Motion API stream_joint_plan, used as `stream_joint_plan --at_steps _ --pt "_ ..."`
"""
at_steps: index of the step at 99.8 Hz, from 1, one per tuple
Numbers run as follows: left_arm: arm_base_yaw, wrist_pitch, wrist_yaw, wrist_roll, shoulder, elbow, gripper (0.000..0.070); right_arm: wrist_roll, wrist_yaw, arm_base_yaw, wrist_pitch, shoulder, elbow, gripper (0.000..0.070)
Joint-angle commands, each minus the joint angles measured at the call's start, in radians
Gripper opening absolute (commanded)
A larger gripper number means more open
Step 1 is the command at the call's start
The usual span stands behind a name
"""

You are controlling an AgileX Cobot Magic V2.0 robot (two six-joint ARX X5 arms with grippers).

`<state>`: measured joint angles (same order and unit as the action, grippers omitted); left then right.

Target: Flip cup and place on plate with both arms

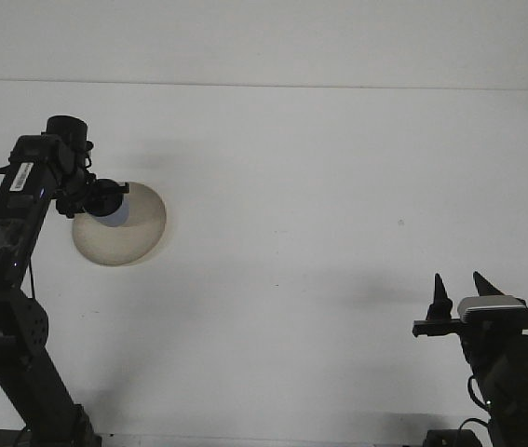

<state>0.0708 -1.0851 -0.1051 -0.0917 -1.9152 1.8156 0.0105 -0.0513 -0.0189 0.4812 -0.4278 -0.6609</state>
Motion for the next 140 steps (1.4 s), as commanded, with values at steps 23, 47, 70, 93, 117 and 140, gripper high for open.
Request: stream_joint_plan --at_steps 23,47,70,93,117,140 --pt "0.001 -0.013 0.011 0.004 -0.082 0.02 0.0016 -0.007 0.0 -0.002 -0.009 -0.005 -0.01 0.0415" --pt "0.001 -0.013 0.043 0.002 -0.107 0.02 0.0026 -0.007 0.0 -0.002 -0.009 -0.005 -0.01 0.0415" --pt "0.001 -0.011 0.046 0.002 -0.107 0.02 0.0337 -0.007 0.0 -0.002 -0.009 -0.005 -0.01 0.0415" --pt "0.005 -0.024 0.046 -0.005 -0.106 0.055 0.0379 -0.007 0.0 -0.001 -0.009 -0.005 -0.01 0.0415" --pt "0.009 -0.074 0.046 -0.007 -0.085 0.169 0.0476 -0.007 0.0 -0.002 -0.009 -0.005 -0.01 0.0415" --pt "0.008 -0.098 0.046 -0.006 0.02 0.179 0.0476 -0.007 0.0 -0.002 -0.009 -0.005 -0.01 0.0415"
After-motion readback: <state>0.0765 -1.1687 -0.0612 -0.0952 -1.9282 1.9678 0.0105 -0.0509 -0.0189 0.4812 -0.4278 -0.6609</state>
